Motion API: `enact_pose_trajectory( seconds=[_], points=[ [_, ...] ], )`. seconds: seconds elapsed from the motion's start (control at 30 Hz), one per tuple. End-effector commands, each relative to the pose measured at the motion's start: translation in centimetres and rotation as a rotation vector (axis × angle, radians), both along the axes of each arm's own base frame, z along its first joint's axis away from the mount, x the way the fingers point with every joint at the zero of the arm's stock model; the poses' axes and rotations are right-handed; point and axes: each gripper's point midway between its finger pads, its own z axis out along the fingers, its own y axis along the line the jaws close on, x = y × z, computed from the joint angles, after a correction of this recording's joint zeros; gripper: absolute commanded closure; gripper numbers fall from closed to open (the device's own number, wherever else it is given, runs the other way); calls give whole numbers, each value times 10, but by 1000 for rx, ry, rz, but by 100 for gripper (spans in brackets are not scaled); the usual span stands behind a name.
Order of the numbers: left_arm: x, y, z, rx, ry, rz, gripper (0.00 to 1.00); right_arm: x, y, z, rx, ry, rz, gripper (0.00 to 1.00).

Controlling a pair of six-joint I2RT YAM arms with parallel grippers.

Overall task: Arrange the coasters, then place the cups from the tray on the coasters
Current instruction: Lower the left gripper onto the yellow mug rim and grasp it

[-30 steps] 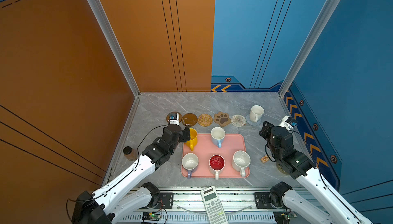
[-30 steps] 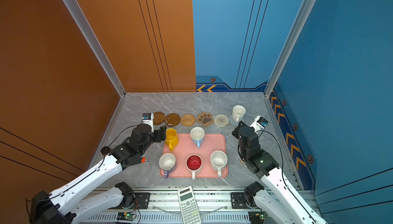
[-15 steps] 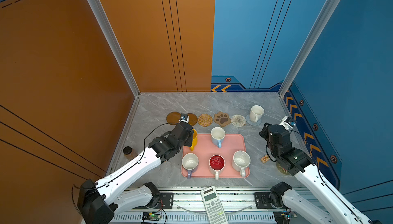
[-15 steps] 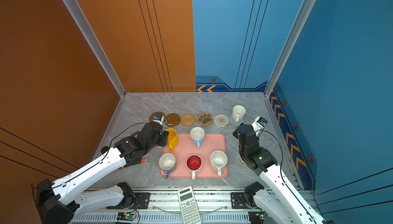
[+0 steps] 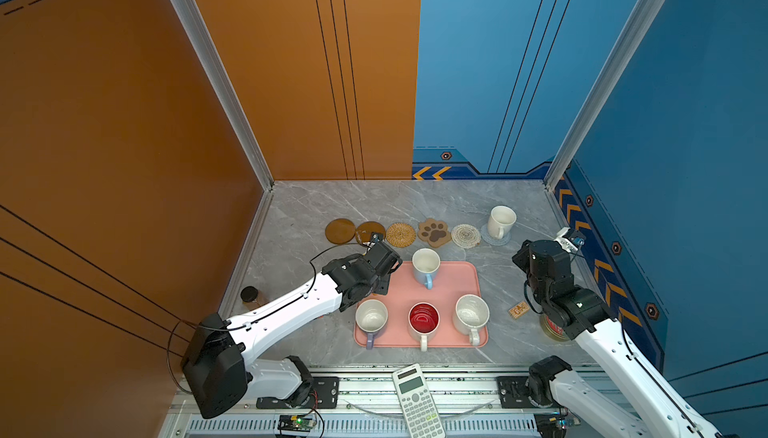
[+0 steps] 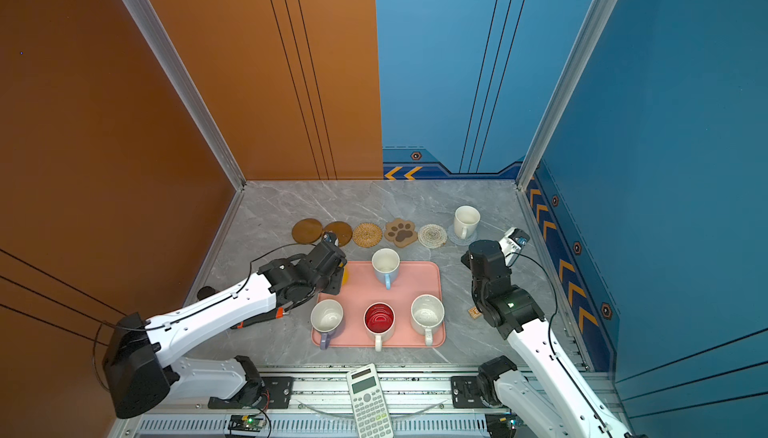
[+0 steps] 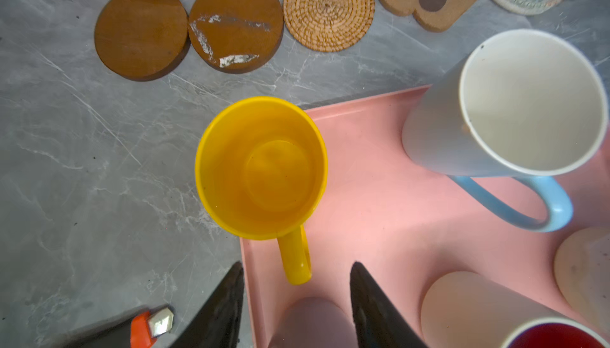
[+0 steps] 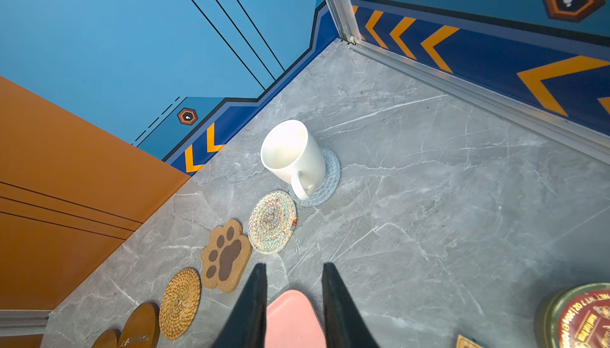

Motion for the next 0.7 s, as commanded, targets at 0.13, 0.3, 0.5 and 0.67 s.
enact_pose_trajectory(
  seconds=[0.13,0.3,0.5,0.67],
  points=[
    [-7,-7,-6,-2,49,17,47,-4,-4,-5,13,30,4,72],
    [-7,-7,-9,-1,54,28,47,-2,-4,-8,15,40,-1,72],
    [-5,-1,-19,29,57,67,52,0,-3,-11,19,50,3,72],
    [-4,3,-24,45,60,90,54,-1,-6,-12,17,52,-4,73]
  ],
)
